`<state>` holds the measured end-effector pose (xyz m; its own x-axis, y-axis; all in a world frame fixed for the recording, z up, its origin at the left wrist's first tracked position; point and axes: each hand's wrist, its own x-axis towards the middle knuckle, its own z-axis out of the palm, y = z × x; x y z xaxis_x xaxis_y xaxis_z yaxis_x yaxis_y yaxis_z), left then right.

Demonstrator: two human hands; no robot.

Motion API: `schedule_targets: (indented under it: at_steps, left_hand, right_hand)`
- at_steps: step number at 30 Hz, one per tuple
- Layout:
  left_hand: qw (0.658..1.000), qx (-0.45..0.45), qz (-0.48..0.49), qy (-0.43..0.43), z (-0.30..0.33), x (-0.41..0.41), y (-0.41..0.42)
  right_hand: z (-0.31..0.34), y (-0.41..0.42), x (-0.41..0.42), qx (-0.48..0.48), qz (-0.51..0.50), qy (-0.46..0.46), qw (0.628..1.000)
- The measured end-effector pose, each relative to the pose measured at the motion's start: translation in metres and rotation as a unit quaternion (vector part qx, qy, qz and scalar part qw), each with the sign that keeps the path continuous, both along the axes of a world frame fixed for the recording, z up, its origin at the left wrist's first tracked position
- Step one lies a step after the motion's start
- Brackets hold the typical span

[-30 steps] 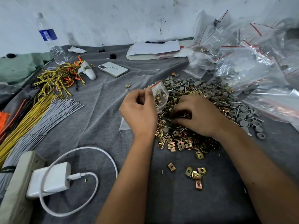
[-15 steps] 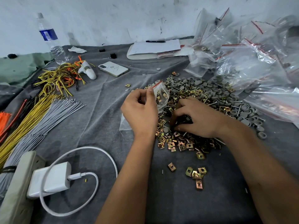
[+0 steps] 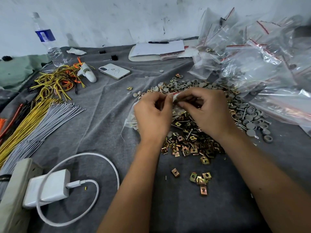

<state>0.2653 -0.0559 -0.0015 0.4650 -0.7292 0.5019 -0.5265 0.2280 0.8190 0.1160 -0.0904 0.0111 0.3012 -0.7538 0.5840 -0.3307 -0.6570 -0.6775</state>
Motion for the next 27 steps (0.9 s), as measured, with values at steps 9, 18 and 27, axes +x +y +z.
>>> schedule_targets:
  at_steps: [9, 18, 27]
  left_hand:
    - [0.991, -0.019, 0.062, 0.116, 0.0, 0.008, -0.002]
    - [0.986, -0.021, 0.067, 0.152, 0.003, 0.009, -0.001]
    - [0.986, -0.015, 0.064, 0.152, 0.002, 0.009, -0.001]
  right_hand:
    - [-0.004, -0.013, -0.014, -0.06, -0.019, 0.162, 0.985]
    - [-0.003, -0.012, -0.009, 0.003, -0.004, 0.408, 0.913]
    - [-0.001, -0.007, -0.01, 0.016, 0.04, 0.249, 0.968]
